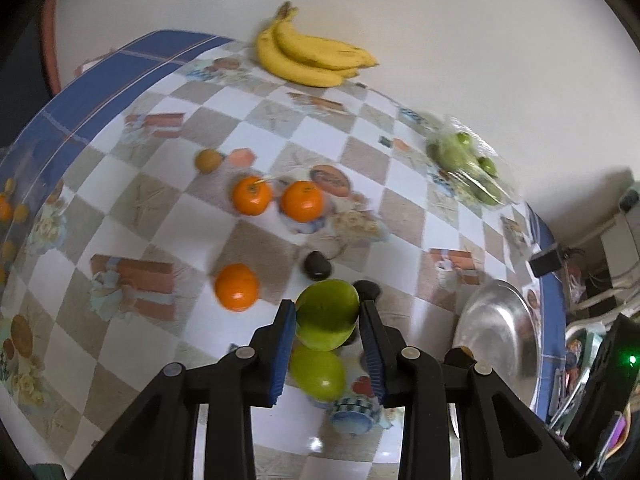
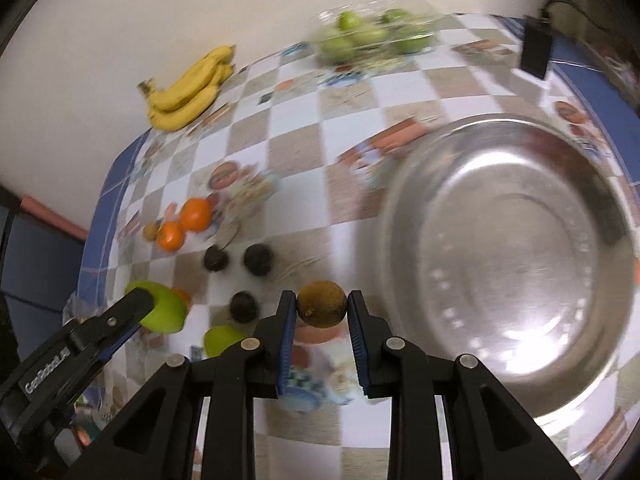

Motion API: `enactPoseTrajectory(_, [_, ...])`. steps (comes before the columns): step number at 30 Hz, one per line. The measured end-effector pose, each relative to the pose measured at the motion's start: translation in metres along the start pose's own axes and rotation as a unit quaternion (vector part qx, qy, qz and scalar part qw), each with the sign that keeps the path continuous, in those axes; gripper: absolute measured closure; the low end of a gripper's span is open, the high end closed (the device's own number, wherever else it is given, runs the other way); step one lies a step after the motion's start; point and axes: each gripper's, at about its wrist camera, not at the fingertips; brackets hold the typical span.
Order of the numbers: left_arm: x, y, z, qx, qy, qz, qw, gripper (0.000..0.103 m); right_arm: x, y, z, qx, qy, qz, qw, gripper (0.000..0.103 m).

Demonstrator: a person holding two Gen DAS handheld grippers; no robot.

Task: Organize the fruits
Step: 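Lift the green mango with the left gripper while the right carries the brown fruit over the steel bowl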

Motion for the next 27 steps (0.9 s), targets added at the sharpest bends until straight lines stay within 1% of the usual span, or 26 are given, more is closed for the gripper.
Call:
enactPoseTrajectory(4, [-0.024,-0.001,0.0,-0.007,0.004,-0.031,0.9995,0.068,-0.023,-0.012,0.008,-0.014,0.008,-0.031,0.999,0.076])
enactPoseTrajectory(8, [-0.059,0.0,-0.003,-0.009,0.021,-0.073,0.9971,0.068,-0.053,-0.02,0.02,-0.034,0.032,-0.066,0.997,0.076])
enactPoseTrajectory(13, [-0.108,0.008,-0.008,-0.011,0.039,-0.139,0.9895,0.068,-0.086,-0.029,0.029,-0.051,0.052,-0.11,0.991,0.076])
enactPoseTrajectory(19, [-0.16,0.021,-0.023,-0.006,0.055,-0.208,0.9765,0.068,-0.122,-0.035,0.035,-0.064,0.074,-0.155,0.983,0.076])
enactPoseTrajectory(21, [-0.17,0.023,-0.029,-0.004,0.057,-0.22,0.9737,0.068,-0.13,-0.036,0.037,-0.068,0.076,-0.165,0.981,0.076])
enactPoseTrajectory(27, [-0.19,0.027,-0.051,0.004,0.056,-0.247,0.9673,0.068,-0.137,-0.039,0.04,-0.08,0.095,-0.17,0.978,0.076])
Point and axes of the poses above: each gripper's, at about its wrist camera, not at the fingertips, and z roughly against the way its jaws point, x to its left, y to its underside, and after that the axes turned 9 degrees about -z, right-handed
